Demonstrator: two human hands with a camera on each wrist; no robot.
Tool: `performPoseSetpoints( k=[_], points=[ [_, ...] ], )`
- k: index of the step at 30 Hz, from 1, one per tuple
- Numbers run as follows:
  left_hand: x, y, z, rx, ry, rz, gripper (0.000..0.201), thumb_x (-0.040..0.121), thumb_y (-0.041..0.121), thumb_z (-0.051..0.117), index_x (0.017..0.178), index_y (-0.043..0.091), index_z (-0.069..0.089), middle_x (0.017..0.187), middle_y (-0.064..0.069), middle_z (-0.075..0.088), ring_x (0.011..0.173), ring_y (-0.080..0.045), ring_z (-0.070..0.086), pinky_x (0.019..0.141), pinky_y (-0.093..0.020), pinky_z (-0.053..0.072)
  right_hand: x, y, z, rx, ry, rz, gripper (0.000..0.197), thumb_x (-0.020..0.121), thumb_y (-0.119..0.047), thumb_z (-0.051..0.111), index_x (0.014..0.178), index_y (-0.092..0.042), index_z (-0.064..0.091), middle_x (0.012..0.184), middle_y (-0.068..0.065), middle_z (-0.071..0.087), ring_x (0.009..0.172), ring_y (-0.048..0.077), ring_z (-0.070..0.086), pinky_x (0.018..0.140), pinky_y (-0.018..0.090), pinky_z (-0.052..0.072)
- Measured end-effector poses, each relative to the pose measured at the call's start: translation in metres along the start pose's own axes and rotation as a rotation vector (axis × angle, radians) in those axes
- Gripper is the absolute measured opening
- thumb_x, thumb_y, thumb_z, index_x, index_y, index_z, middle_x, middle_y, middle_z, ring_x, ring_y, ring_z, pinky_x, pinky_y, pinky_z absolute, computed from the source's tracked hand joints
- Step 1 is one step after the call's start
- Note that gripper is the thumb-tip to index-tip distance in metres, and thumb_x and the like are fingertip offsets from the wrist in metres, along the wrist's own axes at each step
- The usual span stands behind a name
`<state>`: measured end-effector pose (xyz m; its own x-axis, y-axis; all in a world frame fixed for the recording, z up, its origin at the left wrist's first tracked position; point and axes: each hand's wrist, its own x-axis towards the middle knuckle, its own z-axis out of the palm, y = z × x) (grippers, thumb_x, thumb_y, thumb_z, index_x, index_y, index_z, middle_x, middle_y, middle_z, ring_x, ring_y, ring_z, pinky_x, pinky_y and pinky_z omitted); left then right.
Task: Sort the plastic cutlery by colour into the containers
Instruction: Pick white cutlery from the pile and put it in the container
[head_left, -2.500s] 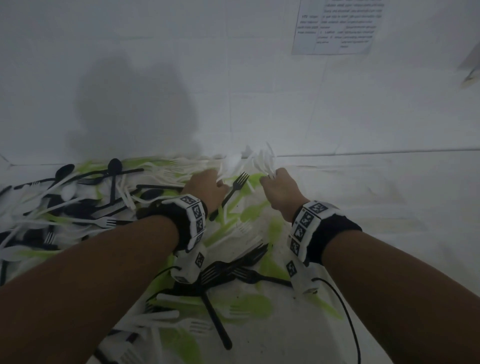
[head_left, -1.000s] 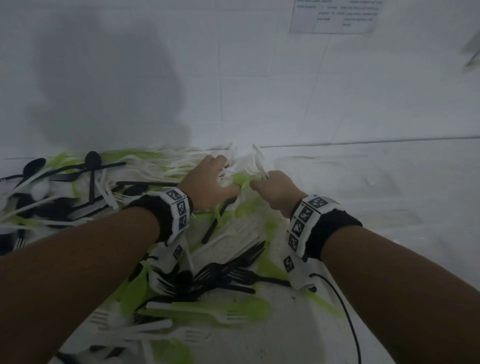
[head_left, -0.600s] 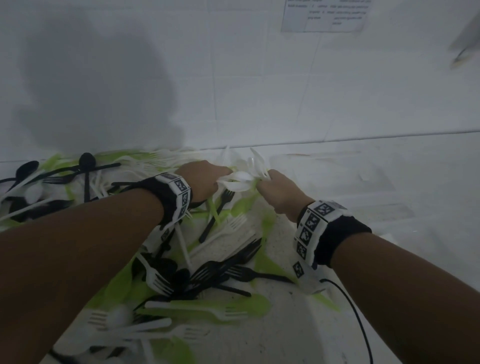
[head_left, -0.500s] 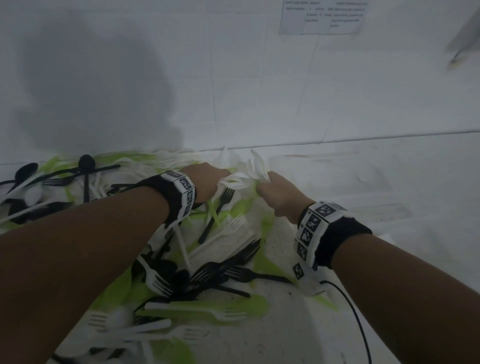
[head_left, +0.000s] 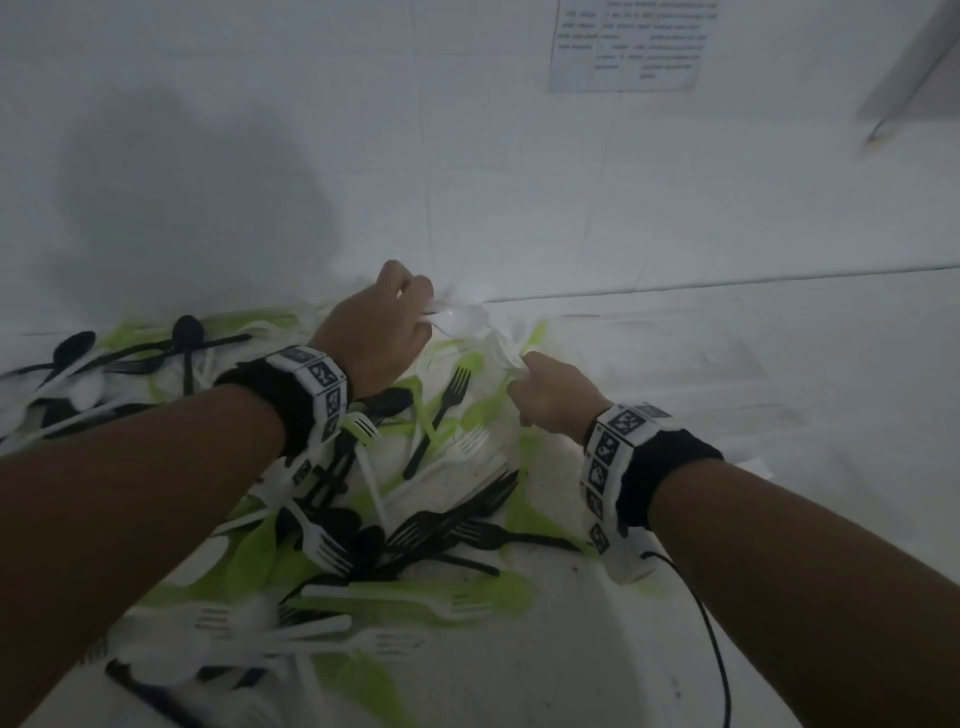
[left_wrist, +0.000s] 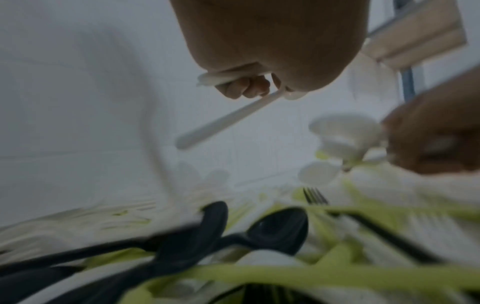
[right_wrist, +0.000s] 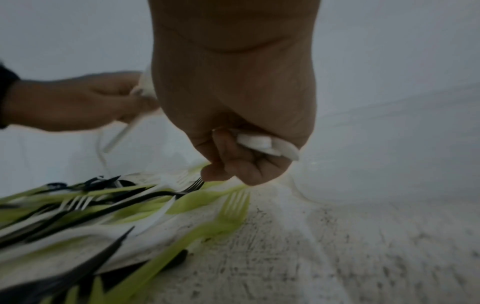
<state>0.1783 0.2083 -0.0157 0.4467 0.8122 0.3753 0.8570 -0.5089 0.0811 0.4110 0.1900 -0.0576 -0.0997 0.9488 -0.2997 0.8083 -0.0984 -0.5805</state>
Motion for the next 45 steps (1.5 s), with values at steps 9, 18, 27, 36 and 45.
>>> performPoseSetpoints(
  k=[9, 18, 27, 36, 45],
  points=[
    [-0.047, 0.002, -0.048, -0.409, 0.317, -0.39, 0.02, 0.097, 0.013, 0.047, 0.101, 0.013, 0.028, 0.071, -0.011, 0.054, 0.055, -0.031, 0.055, 0.046, -0.038, 0.04, -0.025, -0.037, 0.009, -0.252, -0.016, -0.171, 0.069, 0.103, -0.032, 0.045, 0.162, -0.016, 0.013, 0.115, 0.014, 0.063, 0.09, 0.028, 0.052, 0.077, 0.035, 0.042],
    [-0.117, -0.013, -0.058, -0.813, 0.253, -0.821, 0.012, 0.103, 0.011, 0.043, 0.112, 0.003, 0.042, 0.084, -0.008, 0.055, 0.061, -0.015, 0.05, 0.054, -0.028, 0.043, -0.054, -0.052, 0.03, 0.062, 0.203, -0.185, 0.019, 0.102, -0.017, 0.045, 0.114, -0.007, 0.036, 0.084, 0.004, 0.052, 0.075, 0.027, 0.053, 0.062, 0.036, 0.038],
    [-0.168, -0.004, -0.056, -0.922, 0.249, -0.859, 0.019, 0.095, 0.02, 0.048, 0.114, 0.016, 0.05, 0.078, -0.001, 0.051, 0.058, -0.017, 0.043, 0.054, -0.029, 0.036, -0.097, -0.027, 0.024, 0.123, 0.183, -0.158, 0.025, 0.105, -0.035, 0.05, 0.109, -0.01, 0.047, 0.091, 0.0, 0.054, 0.078, 0.018, 0.051, 0.064, 0.034, 0.04],
    [-0.152, 0.062, -0.037, -1.05, 0.083, -0.796, 0.009, 0.092, 0.027, 0.05, 0.096, 0.018, 0.048, 0.069, 0.003, 0.047, 0.055, -0.016, 0.04, 0.052, -0.028, 0.031, -0.145, 0.011, 0.021, 0.203, 0.313, -0.091, 0.02, 0.101, -0.033, 0.052, 0.085, -0.02, 0.055, 0.081, 0.002, 0.058, 0.08, 0.028, 0.058, 0.078, 0.047, 0.053],
    [-0.119, 0.127, -0.028, -1.372, 0.041, -0.897, 0.017, 0.095, 0.029, 0.071, 0.098, 0.013, 0.068, 0.093, -0.006, 0.075, 0.047, -0.004, 0.054, 0.044, -0.02, 0.035, -0.166, -0.007, 0.045, 0.573, 0.115, -0.21, 0.018, 0.098, -0.023, 0.059, 0.081, -0.016, 0.06, 0.059, -0.002, 0.056, 0.052, 0.011, 0.05, 0.055, 0.027, 0.042]
  ],
)
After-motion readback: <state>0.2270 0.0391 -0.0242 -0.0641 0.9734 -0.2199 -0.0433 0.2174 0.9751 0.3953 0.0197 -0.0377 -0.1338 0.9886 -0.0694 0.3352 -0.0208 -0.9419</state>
